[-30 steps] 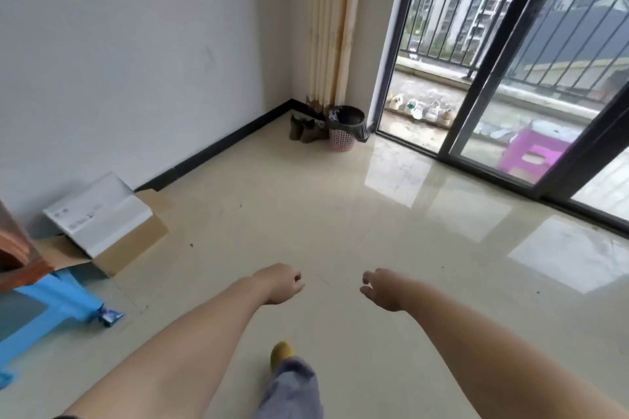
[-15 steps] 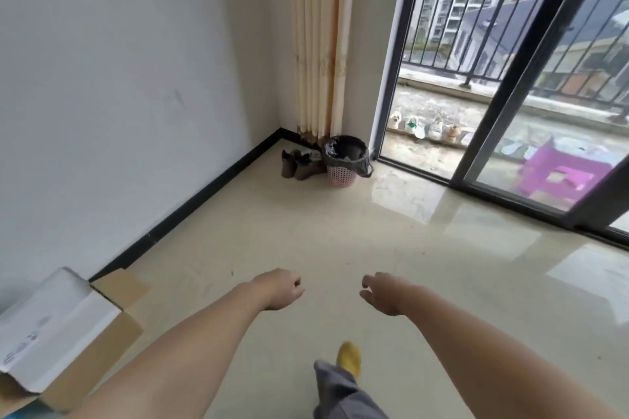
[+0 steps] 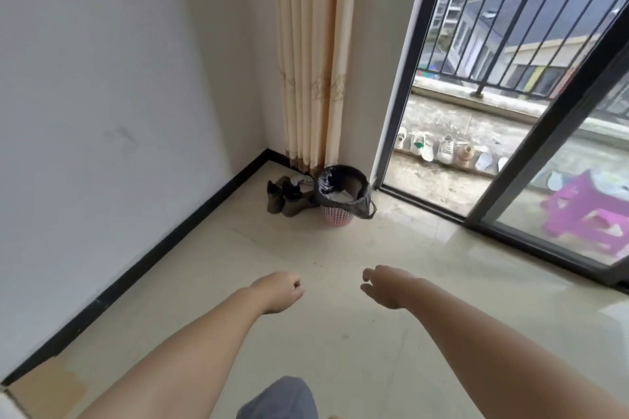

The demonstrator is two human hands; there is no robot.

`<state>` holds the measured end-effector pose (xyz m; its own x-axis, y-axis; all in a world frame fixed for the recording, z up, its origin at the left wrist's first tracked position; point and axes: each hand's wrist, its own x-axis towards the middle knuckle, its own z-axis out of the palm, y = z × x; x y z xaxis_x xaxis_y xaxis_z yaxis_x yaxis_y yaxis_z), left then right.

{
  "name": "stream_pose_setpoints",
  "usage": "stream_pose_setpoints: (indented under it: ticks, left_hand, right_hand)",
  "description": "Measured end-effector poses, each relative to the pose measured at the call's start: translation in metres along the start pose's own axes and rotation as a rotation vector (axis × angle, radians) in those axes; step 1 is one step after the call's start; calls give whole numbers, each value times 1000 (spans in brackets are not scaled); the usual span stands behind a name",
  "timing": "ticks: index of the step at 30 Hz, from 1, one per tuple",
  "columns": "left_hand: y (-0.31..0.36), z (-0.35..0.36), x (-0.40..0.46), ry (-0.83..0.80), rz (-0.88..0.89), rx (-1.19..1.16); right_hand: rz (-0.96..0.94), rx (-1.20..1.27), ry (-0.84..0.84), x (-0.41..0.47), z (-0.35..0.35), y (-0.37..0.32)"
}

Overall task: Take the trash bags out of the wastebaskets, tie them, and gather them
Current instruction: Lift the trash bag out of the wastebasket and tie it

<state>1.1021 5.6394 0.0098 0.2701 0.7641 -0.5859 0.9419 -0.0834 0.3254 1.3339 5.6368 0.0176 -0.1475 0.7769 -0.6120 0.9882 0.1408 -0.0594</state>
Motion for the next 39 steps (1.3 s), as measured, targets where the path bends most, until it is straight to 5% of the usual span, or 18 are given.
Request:
stream_pose_setpoints:
  ticks: [14, 21, 25, 30, 35, 39]
  left_hand:
    - [-8, -157, 319, -166, 97, 61]
    - [-8, -153, 464, -207, 25, -57]
    - [-18, -100, 558, -135, -32, -233]
    - [-40, -21, 680, 21, -146, -459]
    - [-61, 27, 787, 159, -316, -1066]
    - [-83, 50, 839, 205, -291, -1317]
  right_hand:
    - [200, 304, -35, 270, -109, 95]
    - [182, 403, -88, 407, -99, 138]
    - [203, 523, -85, 504, -46, 163]
    - [337, 1011, -70, 626, 33, 187]
    - [391, 1578, 87, 727, 84, 210]
    - [326, 1851, 39, 779, 111, 219]
